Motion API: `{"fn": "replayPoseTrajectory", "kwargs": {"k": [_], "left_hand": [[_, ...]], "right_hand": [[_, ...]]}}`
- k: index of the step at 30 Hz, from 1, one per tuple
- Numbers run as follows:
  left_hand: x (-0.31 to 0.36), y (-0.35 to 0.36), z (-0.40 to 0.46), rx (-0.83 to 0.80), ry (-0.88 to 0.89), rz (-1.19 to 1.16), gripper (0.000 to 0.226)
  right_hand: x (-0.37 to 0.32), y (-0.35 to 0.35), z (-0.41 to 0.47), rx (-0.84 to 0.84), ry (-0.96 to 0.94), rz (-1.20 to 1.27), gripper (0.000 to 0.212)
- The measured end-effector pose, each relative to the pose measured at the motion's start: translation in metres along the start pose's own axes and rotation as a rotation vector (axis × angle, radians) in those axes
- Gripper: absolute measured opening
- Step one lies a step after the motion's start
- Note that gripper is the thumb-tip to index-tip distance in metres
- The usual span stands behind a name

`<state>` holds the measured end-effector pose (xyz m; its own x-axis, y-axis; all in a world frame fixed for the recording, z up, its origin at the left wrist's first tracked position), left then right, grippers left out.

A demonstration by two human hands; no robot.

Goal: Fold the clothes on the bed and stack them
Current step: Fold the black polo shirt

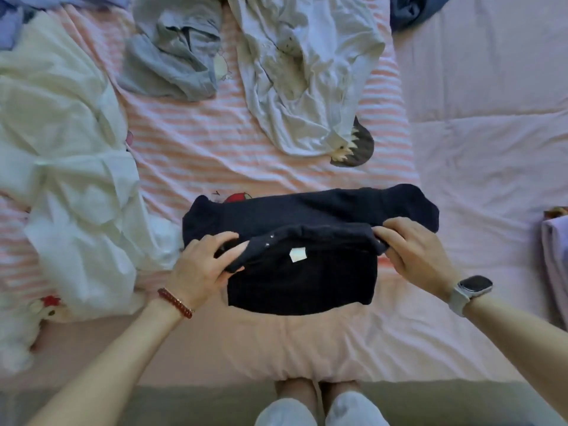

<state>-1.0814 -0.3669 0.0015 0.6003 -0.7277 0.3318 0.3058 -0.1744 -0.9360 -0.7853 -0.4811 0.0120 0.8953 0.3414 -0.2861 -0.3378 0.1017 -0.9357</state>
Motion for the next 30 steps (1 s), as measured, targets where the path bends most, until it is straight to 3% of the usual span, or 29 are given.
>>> {"fn": "replayPoseTrajectory", "kwargs": {"k": [2,4,7,11,14,16,17,19,22,24,27,30], "left_hand": [[0.009,0.021,-0.034,-0.042,0.005,0.03,0.039],[0.013,0.041,-0.057,-0.109,-0.031,0.091,0.049],[0.022,0.067,-0.081,-0.203,-0.061,0.135,0.05],[0.031,0.082,-0.101,-0.296,-0.068,0.208,0.058],[0.023,0.097,-0.112,-0.548,-0.134,0.291,0.079],[0.02,0.1,-0.115,-0.647,-0.135,0.329,0.065],[0.022,0.1,-0.112,-0.637,-0.122,0.323,0.051],[0.028,0.087,-0.095,-0.42,-0.067,0.265,0.016],[0.023,0.061,-0.054,-0.107,-0.164,0.188,0.024],[0.008,0.052,-0.027,-0.061,-0.32,0.247,0.039],[-0.022,0.064,-0.005,-0.434,-0.592,0.243,0.063],[-0.031,0.078,0.005,-0.596,-0.625,0.024,0.042]], "right_hand": [[-0.015,0.02,-0.029,-0.091,-0.038,-0.012,0.025],[-0.024,0.04,-0.051,-0.179,-0.046,-0.019,0.045],[-0.036,0.064,-0.073,-0.3,-0.024,-0.022,0.062],[-0.041,0.079,-0.092,-0.344,0.02,-0.057,0.066],[-0.045,0.091,-0.108,-0.464,0.041,-0.065,0.068],[-0.048,0.1,-0.117,-0.586,0.052,-0.087,0.068],[-0.048,0.1,-0.117,-0.588,0.059,-0.074,0.065],[-0.049,0.093,-0.104,-0.451,0.066,-0.032,0.046],[-0.038,0.069,-0.059,-0.176,0.139,-0.04,0.036],[-0.021,0.057,-0.033,-0.072,0.259,-0.083,0.039],[0.006,0.06,-0.008,-0.256,0.45,-0.044,0.056],[0.025,0.073,-0.002,-0.502,0.534,0.054,0.048]]}}
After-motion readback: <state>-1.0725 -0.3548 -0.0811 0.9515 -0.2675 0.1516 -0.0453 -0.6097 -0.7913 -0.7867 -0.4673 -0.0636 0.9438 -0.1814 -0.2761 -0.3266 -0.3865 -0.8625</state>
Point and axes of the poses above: each hand's wrist, its own z-axis towards the middle knuckle, its own y-axis out of the palm, x = y × z, the point moved 6 cm from there along z, towards the middle knuckle, and after that the axes turned 10 degrees about -y, right-handed, at the moved point
